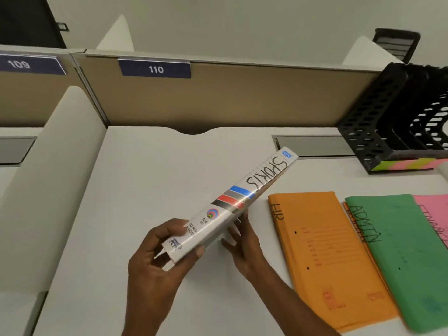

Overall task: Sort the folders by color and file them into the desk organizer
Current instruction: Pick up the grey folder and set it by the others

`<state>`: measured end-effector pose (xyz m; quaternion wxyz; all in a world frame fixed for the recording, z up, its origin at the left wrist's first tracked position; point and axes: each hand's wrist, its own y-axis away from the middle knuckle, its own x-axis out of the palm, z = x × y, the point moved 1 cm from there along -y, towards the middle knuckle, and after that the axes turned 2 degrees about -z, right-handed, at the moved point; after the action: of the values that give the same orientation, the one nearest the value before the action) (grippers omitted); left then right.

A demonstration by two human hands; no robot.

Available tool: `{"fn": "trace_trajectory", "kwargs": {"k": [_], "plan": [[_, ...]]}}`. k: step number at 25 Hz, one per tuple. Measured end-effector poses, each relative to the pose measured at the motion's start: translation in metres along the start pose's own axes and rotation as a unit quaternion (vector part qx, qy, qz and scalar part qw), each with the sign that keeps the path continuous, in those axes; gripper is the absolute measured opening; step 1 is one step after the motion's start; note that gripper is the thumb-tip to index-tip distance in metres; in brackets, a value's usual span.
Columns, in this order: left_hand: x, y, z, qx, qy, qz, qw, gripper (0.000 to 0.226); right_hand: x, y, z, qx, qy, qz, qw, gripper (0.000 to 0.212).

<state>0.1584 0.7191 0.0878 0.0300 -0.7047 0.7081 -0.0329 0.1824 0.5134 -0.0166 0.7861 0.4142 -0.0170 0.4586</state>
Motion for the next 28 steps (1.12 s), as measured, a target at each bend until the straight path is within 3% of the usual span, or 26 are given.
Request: {"fn": "trace_trajectory", "kwargs": {"k": [4, 7, 9, 13, 19, 22, 24, 26, 28], "plan": [[0.013, 0.048, -0.001, -0.013, 0.083, -0.099, 0.992, 0.043, -0.021, 0.03, 0.005, -0.029, 0.102, 0.041, 0.994, 0.067], [0.011, 0.071, 0.002, -0.041, 0.107, -0.166, 0.979, 0.041, -0.054, 0.057, 0.018, -0.109, 0.214, 0.04, 0.97, 0.075], [0.011, 0.092, 0.019, -0.052, 0.086, -0.213, 0.972, 0.043, -0.084, 0.07, 0.021, -0.167, 0.272, 0.057, 0.946, 0.07], [0.035, 0.146, 0.072, -0.125, 0.065, -0.318, 0.938, 0.032, -0.145, 0.087, 0.009, -0.279, 0.451, 0.118, 0.84, 0.063], [0.059, 0.193, 0.115, -0.228, -0.006, -0.383, 0.895, 0.029, -0.183, 0.091, 0.004, -0.295, 0.667, 0.187, 0.658, 0.059], [0.058, 0.201, 0.109, -0.194, -0.072, -0.374, 0.904, 0.043, -0.188, 0.102, -0.018, -0.309, 0.734, 0.203, 0.569, 0.066], [0.056, 0.205, 0.105, -0.157, -0.159, -0.347, 0.911, 0.068, -0.198, 0.109, -0.037, -0.305, 0.749, 0.201, 0.553, 0.075], [0.057, 0.209, 0.105, -0.14, -0.273, -0.267, 0.913, 0.088, -0.207, 0.11, -0.049, -0.299, 0.758, 0.213, 0.539, 0.087], [0.064, 0.211, 0.105, -0.137, -0.402, -0.149, 0.893, 0.084, -0.212, 0.106, -0.053, -0.312, 0.777, 0.217, 0.502, 0.094]]}}
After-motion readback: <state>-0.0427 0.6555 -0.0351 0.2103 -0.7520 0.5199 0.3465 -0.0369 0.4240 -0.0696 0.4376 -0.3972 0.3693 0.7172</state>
